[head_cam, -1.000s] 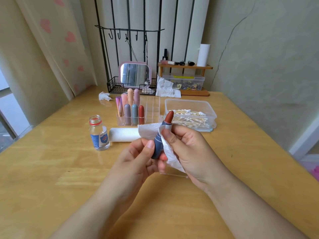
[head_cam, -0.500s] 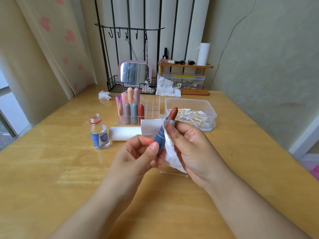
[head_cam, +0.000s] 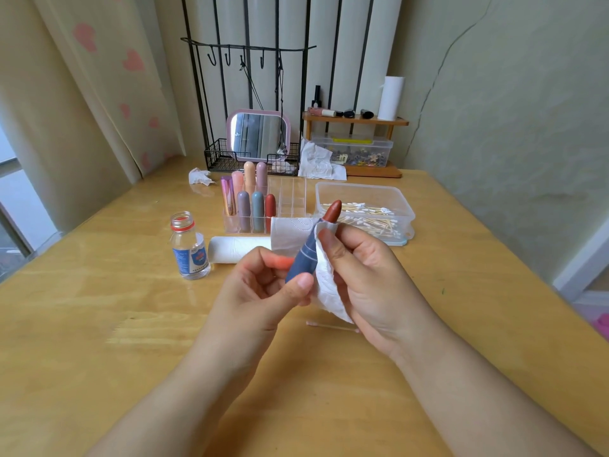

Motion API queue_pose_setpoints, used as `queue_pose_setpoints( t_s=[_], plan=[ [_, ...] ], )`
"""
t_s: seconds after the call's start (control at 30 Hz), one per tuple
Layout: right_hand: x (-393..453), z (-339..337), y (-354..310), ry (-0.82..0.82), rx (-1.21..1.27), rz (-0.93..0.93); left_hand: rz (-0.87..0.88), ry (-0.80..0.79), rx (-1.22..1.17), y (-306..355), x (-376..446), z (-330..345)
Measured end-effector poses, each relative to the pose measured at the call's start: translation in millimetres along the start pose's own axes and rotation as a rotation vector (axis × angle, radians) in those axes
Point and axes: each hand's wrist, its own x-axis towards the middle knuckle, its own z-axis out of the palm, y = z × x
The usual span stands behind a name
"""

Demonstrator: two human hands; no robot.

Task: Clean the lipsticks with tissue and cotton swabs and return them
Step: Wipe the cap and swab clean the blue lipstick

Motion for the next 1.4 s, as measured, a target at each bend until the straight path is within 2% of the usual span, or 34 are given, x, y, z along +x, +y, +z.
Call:
queue_pose_setpoints(
  t_s=[0.1,0.27,0.5,0.73,0.97,1.17,1.4],
  plan=[
    [-2.2,1.0,-4.6,-0.002,0.005,-0.003,-0.025,0.018,0.012,1.1,-0.3,1.7],
    [-2.0,-0.5,-7.2,-0.03,0.014,-0.009,-0.169,-0.055,-0.1,4.7,-4.0,6.6],
    [1.5,-2.5,-4.9,0.036,-0.038,-0.042,-0.047,0.007,-0.105,4.2,-1.9,3.8],
    [1.4,-4.7,-5.6,-0.019,-0.012,-0.031,-0.165,-0.086,-0.124,5.7,-4.6,5.0],
    [2.4,-4.3,-5.2,0.002,0.013,-0.033,-0.071,-0.003,-0.115,4.5,-3.4,3.3],
    [1.4,-5.8,-9.0,-0.006,0.056,-0.019,-0.202,-0.079,-0.136,8.0,-5.3,6.6],
    [3.1,-3.6,-4.1,0.018,0.076,-0.02,-0.08,0.025,-0.098,3.6,-3.4,3.9]
  ],
)
